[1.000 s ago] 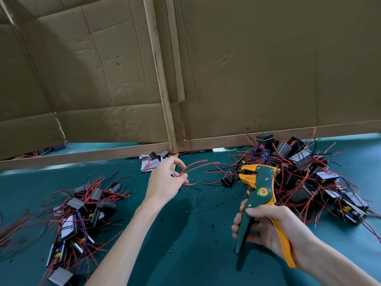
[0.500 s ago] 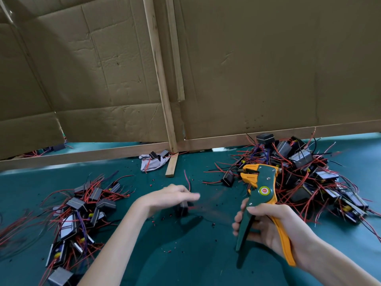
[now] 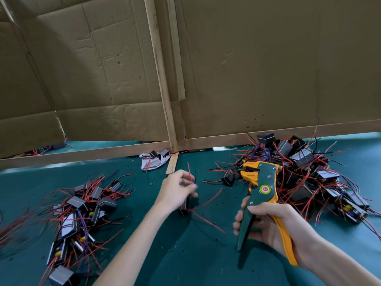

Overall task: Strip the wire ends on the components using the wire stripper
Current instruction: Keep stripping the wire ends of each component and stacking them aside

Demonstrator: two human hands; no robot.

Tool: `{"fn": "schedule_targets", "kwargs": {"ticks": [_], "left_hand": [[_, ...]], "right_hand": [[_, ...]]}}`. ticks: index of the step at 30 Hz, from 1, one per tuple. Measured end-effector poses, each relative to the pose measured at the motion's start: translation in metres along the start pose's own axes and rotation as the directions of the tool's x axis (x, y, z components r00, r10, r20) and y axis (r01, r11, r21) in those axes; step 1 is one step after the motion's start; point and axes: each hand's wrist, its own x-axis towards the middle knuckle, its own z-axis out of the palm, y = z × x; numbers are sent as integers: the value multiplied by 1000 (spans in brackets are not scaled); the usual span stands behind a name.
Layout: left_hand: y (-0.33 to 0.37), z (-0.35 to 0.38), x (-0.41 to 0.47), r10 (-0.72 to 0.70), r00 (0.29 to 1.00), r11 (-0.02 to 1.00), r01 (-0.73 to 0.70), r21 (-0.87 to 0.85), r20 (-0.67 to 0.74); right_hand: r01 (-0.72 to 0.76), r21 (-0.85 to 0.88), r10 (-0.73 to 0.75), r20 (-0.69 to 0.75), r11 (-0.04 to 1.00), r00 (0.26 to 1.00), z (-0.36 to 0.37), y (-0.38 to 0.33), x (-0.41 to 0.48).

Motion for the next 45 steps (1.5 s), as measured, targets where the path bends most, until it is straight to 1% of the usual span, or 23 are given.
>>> {"fn": "schedule_targets", "kwargs": {"ticks": [1,2,3,7,12,16,21,26,33,35,39,41,43,45], "left_hand": [[4,-3,-1,11,1000,993,-9,-121,14],[8,-6,-1,32,999,980,-27,-199,23],[13,-8,-2,58,998,971,-51,-232,23],[37,-18,-8,158,987,944,-145,-296,21],[66,-21,-25,282,956,891,-229,-393,81],[79,-18,-34,337,931,883,-261,-390,139],[80,-16,-37,329,933,897,-260,-357,147],[82,-14,-39,335,919,899,-246,-361,206],[82,-14,-39,330,919,908,-247,-338,215],[82,-15,-38,328,917,911,-244,-333,225],[80,-17,-37,319,914,915,-229,-331,251],[78,-17,-35,314,913,920,-226,-319,260],[75,-14,-34,275,917,917,-160,-364,290],[74,-9,-35,231,914,891,-60,-450,335]], "right_hand": [[8,-7,-8,9,1000,1000,0,-1,-1],[18,-20,-18,17,1000,1000,0,-1,-1],[28,-39,-27,26,999,999,0,-2,-1],[53,-113,-46,63,992,997,0,-7,-4],[64,-213,-23,192,975,981,7,-10,-11],[65,-222,-9,246,973,969,12,-10,-15],[84,-244,-12,281,966,959,16,-11,-19],[87,-268,-13,267,960,964,18,-13,-21],[82,-310,-13,219,947,976,23,-15,-25],[69,-331,-10,177,941,984,24,-14,-26],[28,-357,-11,50,934,999,29,-9,-29],[32,-378,-42,-19,925,999,32,-4,-30],[75,-415,-119,-80,907,990,32,0,-28],[114,-382,-154,-76,917,985,28,0,-26]]}}
